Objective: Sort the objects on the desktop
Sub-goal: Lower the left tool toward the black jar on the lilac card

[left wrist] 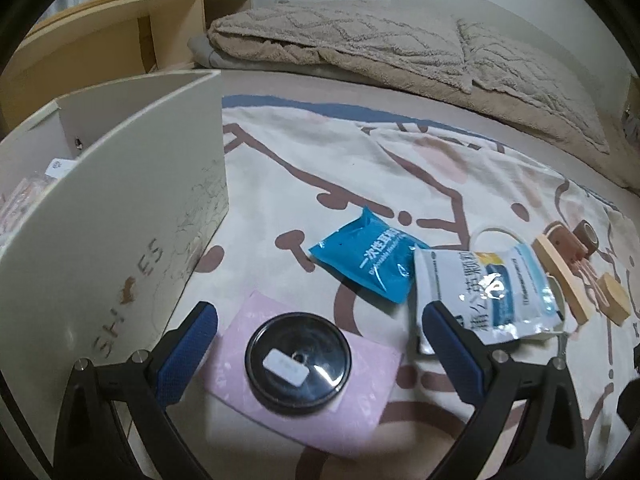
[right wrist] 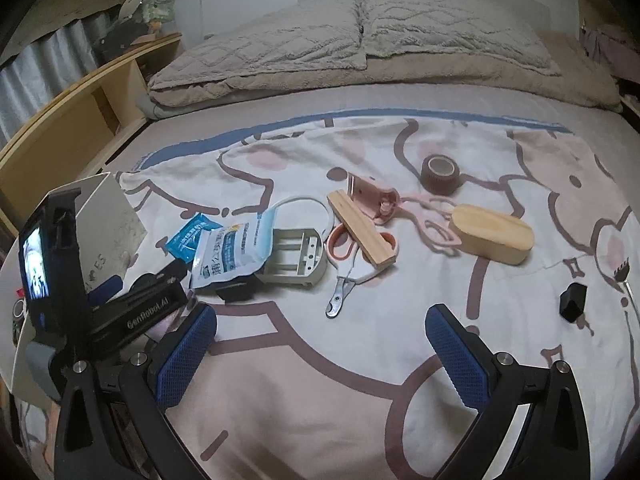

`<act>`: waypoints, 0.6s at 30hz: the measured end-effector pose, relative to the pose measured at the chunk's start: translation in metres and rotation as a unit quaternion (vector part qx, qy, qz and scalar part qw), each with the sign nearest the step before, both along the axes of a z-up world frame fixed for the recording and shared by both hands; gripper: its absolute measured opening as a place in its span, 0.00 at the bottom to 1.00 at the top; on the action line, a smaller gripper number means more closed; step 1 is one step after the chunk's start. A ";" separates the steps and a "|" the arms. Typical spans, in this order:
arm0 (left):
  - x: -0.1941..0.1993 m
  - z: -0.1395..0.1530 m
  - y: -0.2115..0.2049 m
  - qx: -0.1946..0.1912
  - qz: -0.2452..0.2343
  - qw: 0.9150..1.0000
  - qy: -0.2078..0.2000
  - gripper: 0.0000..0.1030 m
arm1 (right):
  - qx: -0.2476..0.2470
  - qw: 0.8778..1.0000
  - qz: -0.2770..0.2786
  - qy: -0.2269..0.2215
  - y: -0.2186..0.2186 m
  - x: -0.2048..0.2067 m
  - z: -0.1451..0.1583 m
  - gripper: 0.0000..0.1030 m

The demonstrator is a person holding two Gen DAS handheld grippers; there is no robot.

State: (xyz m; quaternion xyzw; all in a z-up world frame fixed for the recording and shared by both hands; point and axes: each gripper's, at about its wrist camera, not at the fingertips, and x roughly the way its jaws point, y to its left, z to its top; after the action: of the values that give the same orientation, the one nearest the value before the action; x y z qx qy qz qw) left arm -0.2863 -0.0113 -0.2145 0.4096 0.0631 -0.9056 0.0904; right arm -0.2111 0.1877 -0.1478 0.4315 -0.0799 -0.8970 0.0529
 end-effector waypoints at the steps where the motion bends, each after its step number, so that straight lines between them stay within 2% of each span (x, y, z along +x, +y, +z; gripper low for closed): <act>1: -0.002 -0.002 -0.001 0.004 0.001 1.000 -0.006 1.00 | -0.002 1.000 -0.001 -0.002 0.001 0.000 -0.002 1.00; 12: -0.009 -0.019 -0.005 0.004 0.001 0.999 -0.035 0.99 | 0.003 1.000 0.000 -0.007 0.007 0.006 -0.018 1.00; 15: -0.003 -0.018 -0.001 0.007 -0.019 0.999 -0.028 0.98 | -0.001 1.000 -0.001 -0.011 0.010 0.009 -0.024 1.00; 18: 0.004 -0.017 0.014 0.004 -0.064 0.998 -0.026 0.98 | -0.009 1.000 -0.005 -0.012 0.014 0.012 -0.028 1.00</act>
State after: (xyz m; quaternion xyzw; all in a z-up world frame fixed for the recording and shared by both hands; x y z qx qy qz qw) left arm -0.2822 0.0027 -0.2313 0.4362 0.0380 -0.8985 0.0324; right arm -0.1987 0.2022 -0.1763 0.4414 -0.0906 -0.8912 0.0515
